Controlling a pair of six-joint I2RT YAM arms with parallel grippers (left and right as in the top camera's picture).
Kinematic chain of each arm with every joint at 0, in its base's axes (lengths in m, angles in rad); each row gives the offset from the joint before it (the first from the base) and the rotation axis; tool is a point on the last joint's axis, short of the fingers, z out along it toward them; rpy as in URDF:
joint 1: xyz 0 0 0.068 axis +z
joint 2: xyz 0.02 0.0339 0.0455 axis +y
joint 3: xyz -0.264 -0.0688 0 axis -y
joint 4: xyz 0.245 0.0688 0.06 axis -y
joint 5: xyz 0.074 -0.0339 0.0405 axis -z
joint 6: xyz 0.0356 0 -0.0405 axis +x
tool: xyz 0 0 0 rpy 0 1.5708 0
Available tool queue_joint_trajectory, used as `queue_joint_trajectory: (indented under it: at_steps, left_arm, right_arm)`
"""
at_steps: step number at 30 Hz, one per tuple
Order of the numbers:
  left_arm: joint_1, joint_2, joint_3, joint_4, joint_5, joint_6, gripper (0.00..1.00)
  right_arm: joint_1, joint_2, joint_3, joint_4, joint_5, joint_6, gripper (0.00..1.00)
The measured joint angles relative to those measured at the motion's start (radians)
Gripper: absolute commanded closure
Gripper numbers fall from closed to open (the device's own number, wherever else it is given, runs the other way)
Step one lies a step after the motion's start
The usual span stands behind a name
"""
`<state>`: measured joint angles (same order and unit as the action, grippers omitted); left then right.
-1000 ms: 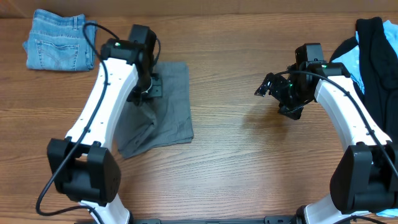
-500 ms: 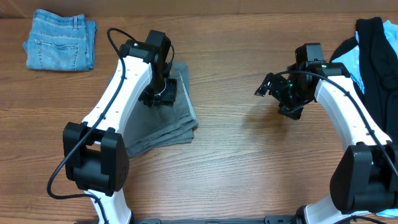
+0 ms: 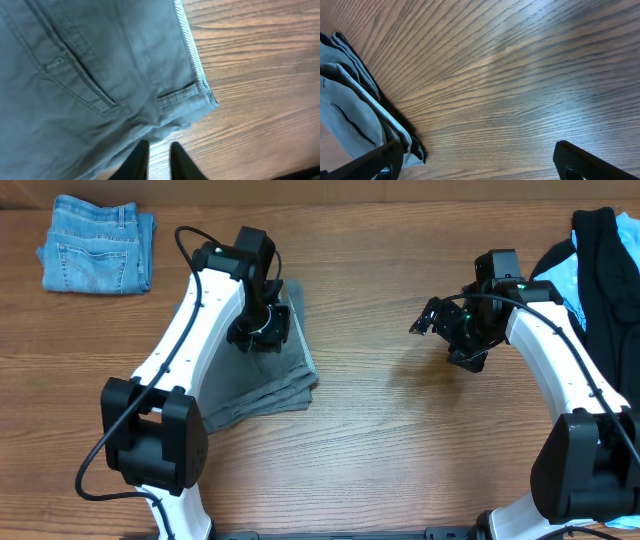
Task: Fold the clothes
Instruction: 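Press the folded trousers down with the left gripper and release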
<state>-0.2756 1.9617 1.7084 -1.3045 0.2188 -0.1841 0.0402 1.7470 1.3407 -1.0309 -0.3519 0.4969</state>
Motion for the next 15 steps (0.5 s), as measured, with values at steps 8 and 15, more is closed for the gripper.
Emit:
queue_joint_trajectory:
  at_steps: [8, 15]
  left_arm:
    - [-0.038, 0.005, -0.156, 0.158, 0.087, 0.0, 0.9]
    - [-0.039, 0.011, -0.29, 0.297, 0.115, -0.027, 0.91]
  right_arm:
    - [0.0, 0.0, 0.0, 0.001, 0.0, 0.0, 0.0]
    - [0.0, 0.0, 0.0, 0.001, 0.0, 0.0, 0.0]
